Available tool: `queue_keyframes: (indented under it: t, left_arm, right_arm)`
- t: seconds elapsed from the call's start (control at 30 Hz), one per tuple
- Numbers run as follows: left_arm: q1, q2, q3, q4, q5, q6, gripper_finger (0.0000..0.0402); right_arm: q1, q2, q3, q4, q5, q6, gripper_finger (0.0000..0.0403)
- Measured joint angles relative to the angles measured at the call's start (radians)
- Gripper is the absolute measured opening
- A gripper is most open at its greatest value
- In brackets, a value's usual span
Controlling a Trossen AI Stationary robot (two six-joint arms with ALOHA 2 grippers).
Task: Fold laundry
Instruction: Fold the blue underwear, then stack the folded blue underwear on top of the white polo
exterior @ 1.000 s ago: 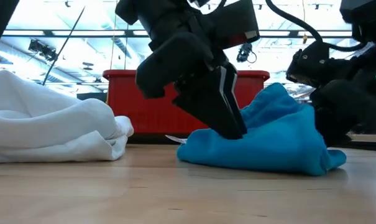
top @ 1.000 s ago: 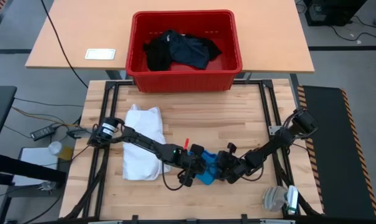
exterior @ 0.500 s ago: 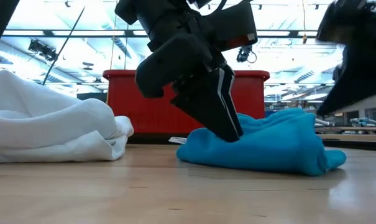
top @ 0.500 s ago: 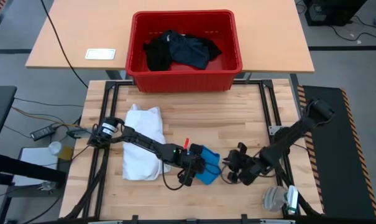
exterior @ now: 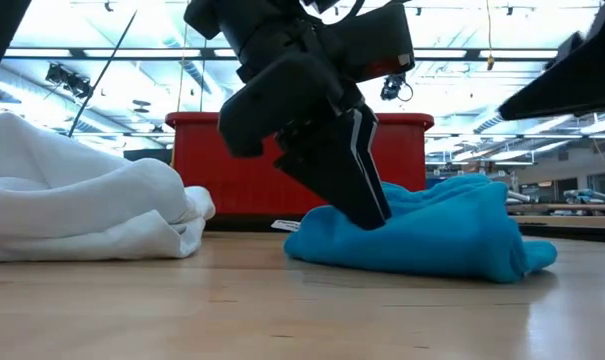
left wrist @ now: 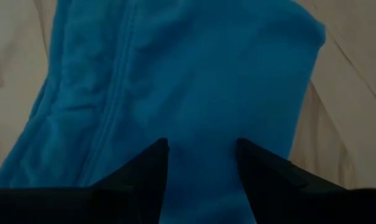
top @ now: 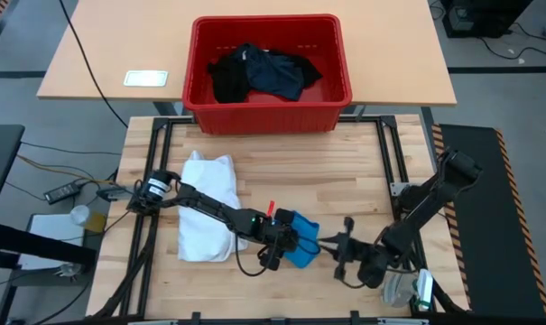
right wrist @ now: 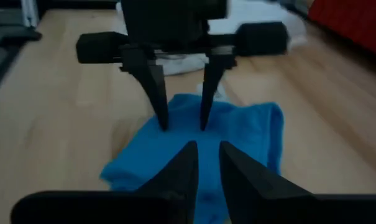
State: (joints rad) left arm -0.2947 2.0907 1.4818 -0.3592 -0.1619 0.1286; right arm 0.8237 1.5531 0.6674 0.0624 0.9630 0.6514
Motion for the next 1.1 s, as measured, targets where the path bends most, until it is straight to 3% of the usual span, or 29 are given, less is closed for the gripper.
queue_keyframes:
  t: [0.23, 0.37, 0.53, 0.63, 0.87, 1.1]
  left_arm:
    - [0.0, 0.0, 0.0, 0.004, -0.001, -0.015, 0.0192]
    - [-0.002, 0.0, 0.0, -0.019, -0.001, -0.044, 0.0192]
    - [-0.002, -0.001, 0.0, -0.034, -0.001, -0.05, 0.0192]
    - [-0.01, -0.001, 0.0, -0.025, -0.003, -0.022, 0.0192]
    - [-0.07, -0.051, 0.0, -0.011, -0.004, 0.1, 0.0192]
    - [-0.147, -0.036, 0.001, -0.016, -0.011, 0.128, 0.0192]
  right_arm:
    - [-0.147, 0.193, 0.0, 0.252, -0.066, -0.2, 0.0074]
    - [-0.23, 0.226, 0.0, 0.259, -0.203, -0.155, 0.0074]
    - [-0.252, 0.226, 0.0, 0.279, -0.33, -0.13, 0.0072]
    - [-0.25, 0.212, 0.0, 0.275, -0.33, -0.136, 0.0066]
    - [-0.222, 0.127, 0.0, 0.224, -0.204, -0.102, 0.0057]
    - [-0.281, 0.166, 0.0, 0.154, -0.243, 0.059, 0.0056]
